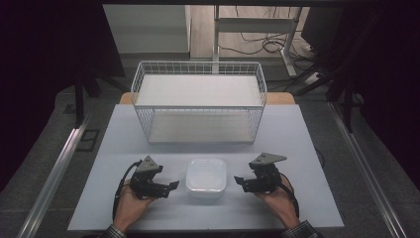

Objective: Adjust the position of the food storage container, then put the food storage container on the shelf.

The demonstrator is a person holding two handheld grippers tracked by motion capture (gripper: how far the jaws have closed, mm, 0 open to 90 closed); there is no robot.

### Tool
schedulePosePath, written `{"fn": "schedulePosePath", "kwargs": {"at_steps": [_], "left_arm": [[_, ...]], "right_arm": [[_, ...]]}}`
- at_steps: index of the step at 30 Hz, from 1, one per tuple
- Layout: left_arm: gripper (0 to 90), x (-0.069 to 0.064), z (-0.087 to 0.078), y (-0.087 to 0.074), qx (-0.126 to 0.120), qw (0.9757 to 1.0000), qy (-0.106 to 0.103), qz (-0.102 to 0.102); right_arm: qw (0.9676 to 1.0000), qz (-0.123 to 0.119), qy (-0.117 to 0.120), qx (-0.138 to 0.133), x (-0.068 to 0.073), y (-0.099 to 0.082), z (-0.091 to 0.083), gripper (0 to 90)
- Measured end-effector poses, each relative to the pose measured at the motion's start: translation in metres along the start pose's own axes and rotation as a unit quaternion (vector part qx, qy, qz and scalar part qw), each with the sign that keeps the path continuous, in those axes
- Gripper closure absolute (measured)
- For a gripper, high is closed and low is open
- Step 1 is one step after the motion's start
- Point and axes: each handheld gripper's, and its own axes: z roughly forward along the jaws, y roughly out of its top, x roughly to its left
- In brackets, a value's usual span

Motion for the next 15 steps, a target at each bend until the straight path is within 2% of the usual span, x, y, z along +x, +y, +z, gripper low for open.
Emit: {"fn": "schedulePosePath", "kwargs": {"at_steps": [3, 5, 6, 8, 11, 13, 15], "left_arm": [[10.4, -0.0005, 0.0030, 0.0009, 0.007, 1.0000, -0.002, 0.002], [9.3, -0.0013, 0.0040, 0.0008, 0.010, 0.9999, -0.002, 0.004], [8.4, -0.0015, 0.0049, 0.0006, 0.015, 0.9998, -0.001, 0.013], [7.2, -0.0013, 0.0065, -0.0002, 0.013, 0.9996, -0.004, 0.023], [4.2, -0.0007, 0.0074, -0.0004, 0.008, 0.9996, -0.006, 0.025], [3.4, 0.0002, 0.0074, 0.0009, -0.001, 0.9997, -0.017, 0.018], [3.3, -0.0002, 0.0073, 0.0019, 0.000, 0.9997, -0.018, 0.013]], "right_arm": [[1.0000, -0.001, -0.002, -0.005, -0.0008, -0.0001, 0.0011, 9.8], [1.0000, -0.002, -0.003, -0.008, -0.0001, 0.0004, 0.0016, 8.1], [1.0000, -0.008, -0.003, -0.005, 0.0012, 0.0007, 0.0032, 5.1], [1.0000, -0.008, -0.001, -0.003, 0.0016, 0.0002, 0.0044, 4.3], [1.0000, -0.006, 0.003, -0.004, 0.0016, 0.0004, 0.0047, 3.5], [0.9999, -0.006, 0.006, -0.008, 0.0021, 0.0020, 0.0039, 3.2], [0.9999, -0.008, 0.009, -0.010, 0.0043, 0.0040, 0.0044, 2.1]]}}
